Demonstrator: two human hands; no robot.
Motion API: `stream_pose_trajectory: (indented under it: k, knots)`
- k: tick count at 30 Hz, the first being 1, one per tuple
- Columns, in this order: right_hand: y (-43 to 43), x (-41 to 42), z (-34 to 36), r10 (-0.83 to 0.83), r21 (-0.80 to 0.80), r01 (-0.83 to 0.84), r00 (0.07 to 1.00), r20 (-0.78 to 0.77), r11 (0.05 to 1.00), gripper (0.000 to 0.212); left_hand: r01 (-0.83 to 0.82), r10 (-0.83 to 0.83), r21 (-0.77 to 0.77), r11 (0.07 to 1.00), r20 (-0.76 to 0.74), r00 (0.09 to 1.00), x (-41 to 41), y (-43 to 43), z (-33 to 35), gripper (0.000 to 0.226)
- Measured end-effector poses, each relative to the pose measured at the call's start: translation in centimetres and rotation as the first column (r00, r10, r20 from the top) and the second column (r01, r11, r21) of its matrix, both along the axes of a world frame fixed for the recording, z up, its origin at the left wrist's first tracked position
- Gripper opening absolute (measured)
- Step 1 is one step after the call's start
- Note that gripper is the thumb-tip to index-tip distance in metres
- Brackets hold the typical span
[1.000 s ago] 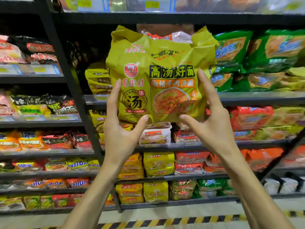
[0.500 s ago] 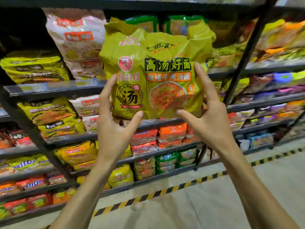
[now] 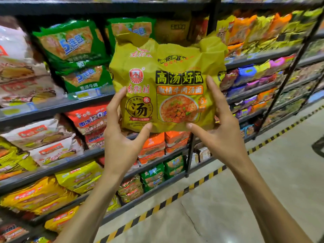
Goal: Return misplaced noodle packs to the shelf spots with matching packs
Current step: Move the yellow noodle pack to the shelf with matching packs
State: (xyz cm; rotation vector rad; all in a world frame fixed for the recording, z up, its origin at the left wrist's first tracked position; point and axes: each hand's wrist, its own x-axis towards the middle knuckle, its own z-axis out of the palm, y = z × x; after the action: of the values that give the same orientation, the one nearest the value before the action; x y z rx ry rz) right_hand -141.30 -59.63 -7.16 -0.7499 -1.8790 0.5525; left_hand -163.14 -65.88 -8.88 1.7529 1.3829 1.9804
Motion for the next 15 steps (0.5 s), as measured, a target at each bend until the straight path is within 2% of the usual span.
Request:
stream_pose_trajectory:
  k: [6,11,15]
  knots:
    - [7.5,3.5,0.6,-0.046,0.021,0.046,0.999,-0.001,0.999,0.101,0.065,-0.065,0.002,0.998,0.012,0.998,3.0,8.6,0.2,0.086]
    - [15.2,5.4,2.2,-0.034,0.079,0.034,0.999,0.000,0.996,0.097,0.045,-0.045,0.073,0.996,0.003,0.999,5.2,16.1,1.6,0.085]
    - [20.1,6.1,2.8,-0.073,0.103,0.071,0.997,0.013,0.992,0.097,0.017,-0.016,0.068,0.998,-0.006,1.000,6.1,20.8,2.4,0.084]
